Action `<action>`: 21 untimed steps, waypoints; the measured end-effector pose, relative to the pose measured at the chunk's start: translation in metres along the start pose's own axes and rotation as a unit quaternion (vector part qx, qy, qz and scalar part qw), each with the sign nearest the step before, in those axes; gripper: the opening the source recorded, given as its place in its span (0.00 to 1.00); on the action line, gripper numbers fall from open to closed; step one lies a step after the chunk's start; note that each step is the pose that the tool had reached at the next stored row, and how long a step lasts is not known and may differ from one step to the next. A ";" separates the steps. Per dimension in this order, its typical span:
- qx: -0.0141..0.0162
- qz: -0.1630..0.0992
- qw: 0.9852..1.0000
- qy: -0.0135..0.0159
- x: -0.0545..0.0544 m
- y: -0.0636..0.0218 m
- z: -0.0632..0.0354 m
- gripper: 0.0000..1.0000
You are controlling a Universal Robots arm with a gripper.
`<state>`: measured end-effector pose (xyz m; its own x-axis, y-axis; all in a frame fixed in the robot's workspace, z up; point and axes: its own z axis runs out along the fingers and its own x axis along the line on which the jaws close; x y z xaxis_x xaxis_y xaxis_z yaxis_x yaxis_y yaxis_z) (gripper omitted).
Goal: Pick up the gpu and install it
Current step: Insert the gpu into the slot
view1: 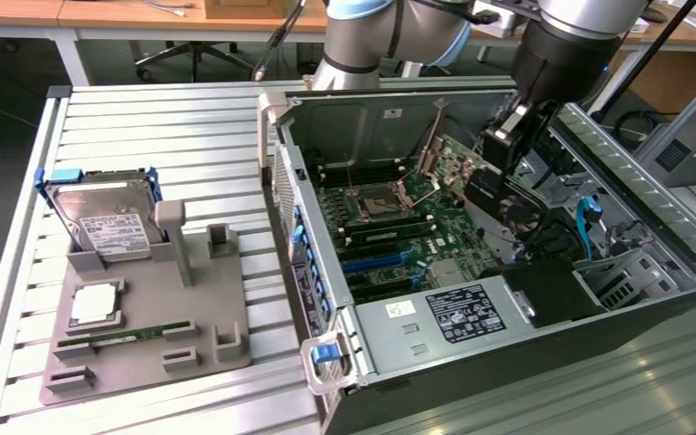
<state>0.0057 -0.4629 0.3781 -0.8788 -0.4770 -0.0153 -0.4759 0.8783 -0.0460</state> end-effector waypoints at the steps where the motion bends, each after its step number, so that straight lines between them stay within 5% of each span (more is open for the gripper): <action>1: 0.000 -0.004 1.000 0.000 0.000 0.0000 0.0001 0.27; 21: 0.000 -0.056 0.998 -0.002 0.000 0.0001 0.0018 0.27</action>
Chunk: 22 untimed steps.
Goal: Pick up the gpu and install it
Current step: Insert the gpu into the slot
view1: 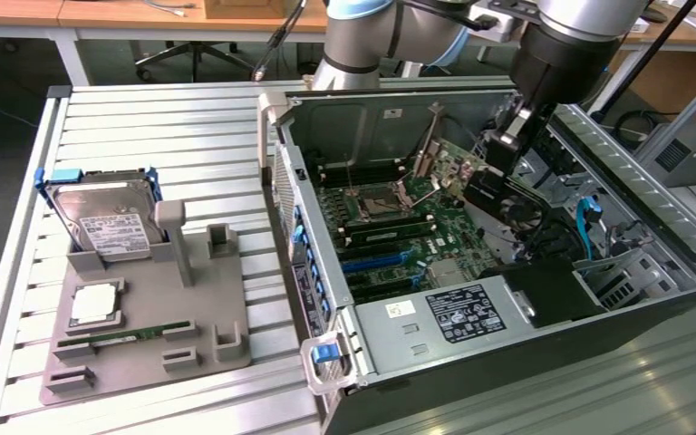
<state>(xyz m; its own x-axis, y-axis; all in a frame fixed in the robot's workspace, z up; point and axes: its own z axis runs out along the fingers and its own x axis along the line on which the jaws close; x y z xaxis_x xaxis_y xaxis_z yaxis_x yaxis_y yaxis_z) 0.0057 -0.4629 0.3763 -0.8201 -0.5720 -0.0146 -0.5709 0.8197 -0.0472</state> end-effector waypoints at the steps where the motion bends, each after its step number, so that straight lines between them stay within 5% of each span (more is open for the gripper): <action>1: 0.000 -0.004 1.000 0.000 0.000 0.0000 0.0001 0.27; 22: 0.001 -0.054 0.999 -0.001 0.000 0.0001 0.0020 0.27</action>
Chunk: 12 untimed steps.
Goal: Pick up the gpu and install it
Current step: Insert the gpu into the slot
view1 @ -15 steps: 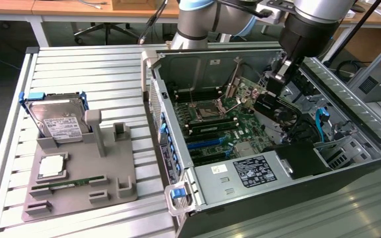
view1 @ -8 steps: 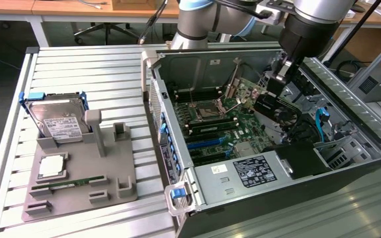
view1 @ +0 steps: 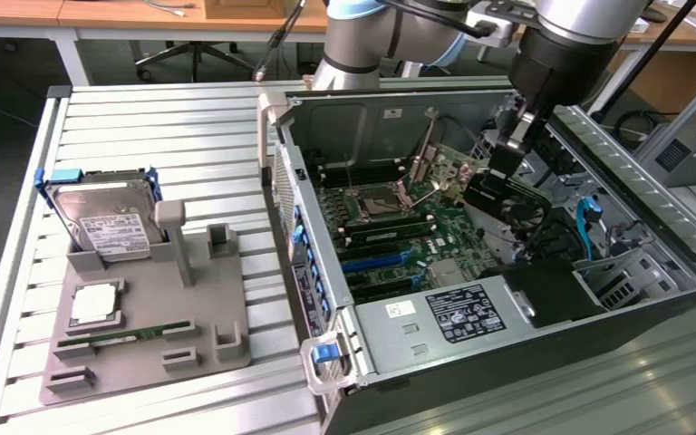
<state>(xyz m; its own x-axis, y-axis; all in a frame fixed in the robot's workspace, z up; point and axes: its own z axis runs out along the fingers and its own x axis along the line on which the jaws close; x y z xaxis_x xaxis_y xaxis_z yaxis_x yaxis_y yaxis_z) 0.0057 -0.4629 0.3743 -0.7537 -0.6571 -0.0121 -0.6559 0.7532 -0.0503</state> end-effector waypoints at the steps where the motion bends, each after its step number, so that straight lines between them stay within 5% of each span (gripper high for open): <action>1: 0.000 -0.002 1.000 0.000 0.000 0.0000 0.0001 0.27; 12: 0.001 -0.029 1.000 0.000 0.000 0.0000 0.0011 0.27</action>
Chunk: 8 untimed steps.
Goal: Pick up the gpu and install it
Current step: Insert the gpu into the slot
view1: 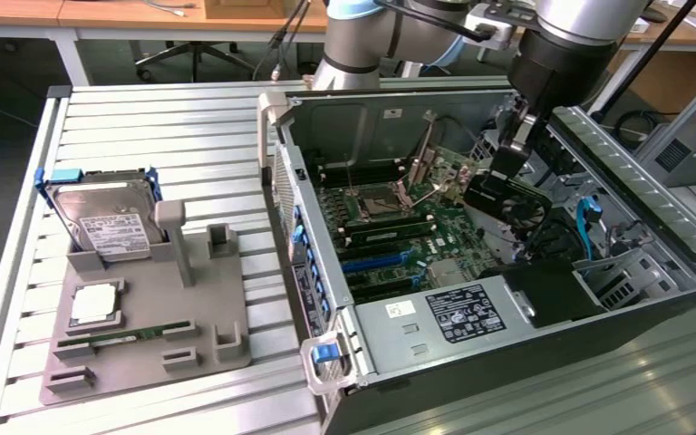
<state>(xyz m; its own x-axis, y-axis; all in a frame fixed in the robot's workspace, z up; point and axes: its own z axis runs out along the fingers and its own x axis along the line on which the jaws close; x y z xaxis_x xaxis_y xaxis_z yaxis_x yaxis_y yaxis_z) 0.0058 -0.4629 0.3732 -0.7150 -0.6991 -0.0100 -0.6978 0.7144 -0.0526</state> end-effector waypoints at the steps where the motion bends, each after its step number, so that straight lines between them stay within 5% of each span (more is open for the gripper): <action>1: 0.000 -0.003 1.000 0.000 0.000 0.0000 0.0001 0.27; 8: 0.000 -0.019 1.000 0.000 0.000 0.0000 0.0008 0.27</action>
<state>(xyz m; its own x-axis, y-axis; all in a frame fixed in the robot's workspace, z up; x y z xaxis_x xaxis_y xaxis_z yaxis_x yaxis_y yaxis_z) 0.0058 -0.4629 0.3723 -0.6885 -0.7252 -0.0087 -0.7239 0.6878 -0.0539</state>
